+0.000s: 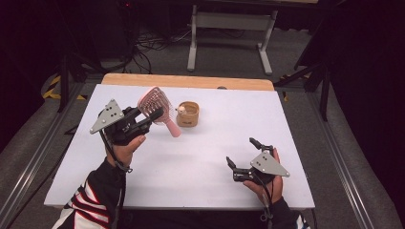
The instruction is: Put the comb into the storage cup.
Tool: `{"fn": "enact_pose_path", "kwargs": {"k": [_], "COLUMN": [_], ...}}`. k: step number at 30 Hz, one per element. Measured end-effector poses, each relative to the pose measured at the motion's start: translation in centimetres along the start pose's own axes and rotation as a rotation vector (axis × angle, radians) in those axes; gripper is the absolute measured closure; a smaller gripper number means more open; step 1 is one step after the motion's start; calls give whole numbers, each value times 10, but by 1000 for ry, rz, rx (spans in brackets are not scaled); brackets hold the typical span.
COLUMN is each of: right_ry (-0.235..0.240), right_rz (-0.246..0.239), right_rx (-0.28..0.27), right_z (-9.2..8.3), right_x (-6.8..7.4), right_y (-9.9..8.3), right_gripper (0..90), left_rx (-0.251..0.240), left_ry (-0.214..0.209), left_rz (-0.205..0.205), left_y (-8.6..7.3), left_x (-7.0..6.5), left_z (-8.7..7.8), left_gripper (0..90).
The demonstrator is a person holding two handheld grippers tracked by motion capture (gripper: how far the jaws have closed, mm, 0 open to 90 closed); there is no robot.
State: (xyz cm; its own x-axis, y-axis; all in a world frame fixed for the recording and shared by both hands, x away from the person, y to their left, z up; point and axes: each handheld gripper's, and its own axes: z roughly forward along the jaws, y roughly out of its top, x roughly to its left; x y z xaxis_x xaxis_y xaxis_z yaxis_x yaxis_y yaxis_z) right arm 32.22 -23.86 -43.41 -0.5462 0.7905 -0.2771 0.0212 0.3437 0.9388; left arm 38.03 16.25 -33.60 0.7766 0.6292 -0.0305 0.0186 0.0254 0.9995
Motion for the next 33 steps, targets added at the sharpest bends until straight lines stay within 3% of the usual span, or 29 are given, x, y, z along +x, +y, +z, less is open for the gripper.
{"fn": "enact_pose_path", "kwargs": {"k": [5,9,17,33], "right_ry": [-30,-31,-36,-38], "right_rz": [-2,12,15,2], "right_rx": [10,22,18,19], "right_z": [-4,-5,-7,-6], "right_x": [-4,-7,-8,-6], "right_y": [-6,-13,-15,-15], "right_gripper": [31,32,39,48], "left_rx": [-10,-16,-21,-7], "left_ry": [-5,-6,-6,0], "left_rz": [20,19,54,58], "left_y": [15,24,44,57], "left_x": [0,1,3,9], "left_z": [5,11,25,49], "left_gripper": [639,639,639,639]}}
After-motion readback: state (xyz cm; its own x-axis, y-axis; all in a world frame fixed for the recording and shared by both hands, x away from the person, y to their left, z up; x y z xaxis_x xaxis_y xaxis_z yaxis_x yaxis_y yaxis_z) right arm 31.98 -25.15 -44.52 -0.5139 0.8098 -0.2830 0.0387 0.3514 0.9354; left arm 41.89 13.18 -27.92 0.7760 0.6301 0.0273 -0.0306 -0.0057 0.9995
